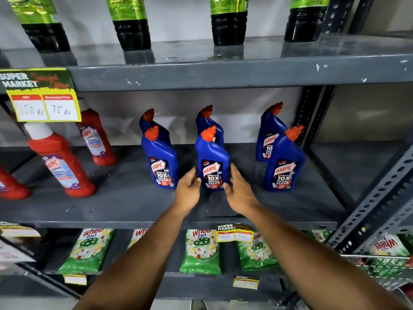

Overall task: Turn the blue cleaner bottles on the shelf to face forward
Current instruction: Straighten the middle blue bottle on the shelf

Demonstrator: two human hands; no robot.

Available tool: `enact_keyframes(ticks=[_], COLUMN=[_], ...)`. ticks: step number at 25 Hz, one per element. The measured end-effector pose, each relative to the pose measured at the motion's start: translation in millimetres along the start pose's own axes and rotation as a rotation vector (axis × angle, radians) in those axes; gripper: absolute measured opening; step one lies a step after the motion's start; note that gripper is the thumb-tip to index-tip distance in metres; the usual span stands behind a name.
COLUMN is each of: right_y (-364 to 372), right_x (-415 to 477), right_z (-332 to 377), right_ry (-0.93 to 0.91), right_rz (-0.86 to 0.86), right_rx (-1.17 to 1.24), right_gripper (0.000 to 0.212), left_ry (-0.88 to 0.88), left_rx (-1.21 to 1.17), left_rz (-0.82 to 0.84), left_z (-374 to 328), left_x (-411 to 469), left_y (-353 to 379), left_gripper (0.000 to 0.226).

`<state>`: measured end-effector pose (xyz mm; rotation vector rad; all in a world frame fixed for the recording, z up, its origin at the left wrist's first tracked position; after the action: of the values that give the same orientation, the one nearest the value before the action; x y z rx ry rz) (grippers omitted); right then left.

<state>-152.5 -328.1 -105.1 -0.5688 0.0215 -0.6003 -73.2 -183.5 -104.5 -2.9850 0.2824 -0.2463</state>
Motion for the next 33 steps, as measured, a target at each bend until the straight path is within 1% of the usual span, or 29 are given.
enact_keyframes(ticks=[2, 4, 5, 7, 9, 10, 12, 14, 16, 18, 19, 20, 24, 27, 30, 33], right_y=[-3, -3, 2, 20, 41, 52, 74, 90, 102, 116, 121, 127, 147, 156, 165, 171], right_x=[-12, -28, -35, -46, -52, -52, -46, -34, -25, -21, -19, -18, -21, -24, -26, -26], right_z=[2, 5, 9, 18, 32, 40, 57, 73, 85, 94, 95, 97, 99, 100, 107, 109], right_ry=[-0.016, -0.1, -0.149, -0.223, -0.247, -0.243, -0.192, -0.117, -0.006, 0.088, 0.12, 0.139, 0.174, 0.186, 0.154, 0.143], right_rz=[-0.134, -0.234, -0.219, -0.106, 0.001, 0.03, 0.064, 0.071, 0.059, 0.046, 0.041, 0.028, -0.037, -0.026, -0.014, -0.013], right_rx=[0.004, -0.003, -0.021, -0.049, -0.064, -0.074, -0.082, -0.066, -0.023, 0.016, 0.021, 0.031, 0.071, 0.069, 0.08, 0.079], right_gripper=[0.062, 0.044, 0.037, 0.031, 0.034, 0.038, 0.048, 0.058, 0.067, 0.072, 0.073, 0.073, 0.076, 0.076, 0.074, 0.073], left_ry=[-0.067, -0.03, -0.003, 0.027, 0.004, -0.025, -0.101, -0.139, -0.098, -0.013, 0.006, 0.004, -0.036, -0.043, -0.055, -0.075], left_rx=[0.005, -0.025, -0.03, -0.013, -0.034, -0.061, -0.095, -0.056, 0.007, 0.074, 0.092, 0.098, 0.069, 0.008, -0.03, -0.046], left_rz=[-0.137, -0.29, -0.364, -0.52, -0.639, -0.669, -0.626, -0.465, -0.262, -0.048, 0.021, 0.054, 0.088, 0.079, 0.046, 0.033], left_z=[9, 15, 18, 24, 29, 30, 27, 21, 12, 8, 8, 9, 14, 17, 20, 22], left_x=[-6, -18, -24, -28, -19, -9, 12, 30, 40, 48, 52, 57, 56, 52, 48, 45], left_y=[-18, -45, -62, -99, -132, -144, -159, -154, -144, -135, -131, -131, -141, -152, -167, -174], left_gripper=[0.04, 0.029, 0.024, 0.02, 0.027, 0.032, 0.041, 0.049, 0.054, 0.056, 0.058, 0.06, 0.061, 0.059, 0.056, 0.059])
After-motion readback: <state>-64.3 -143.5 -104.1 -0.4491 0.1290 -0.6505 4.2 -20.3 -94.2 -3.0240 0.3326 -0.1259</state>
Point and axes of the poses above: each hand's wrist, its own x-axis towards the middle knuckle, its own y-axis out of the palm, z = x × y, the point moved 6 cm from there along x, towards the middle knuckle, and after that the axes turned 11 degrees about -z, right-handed, at the moved point
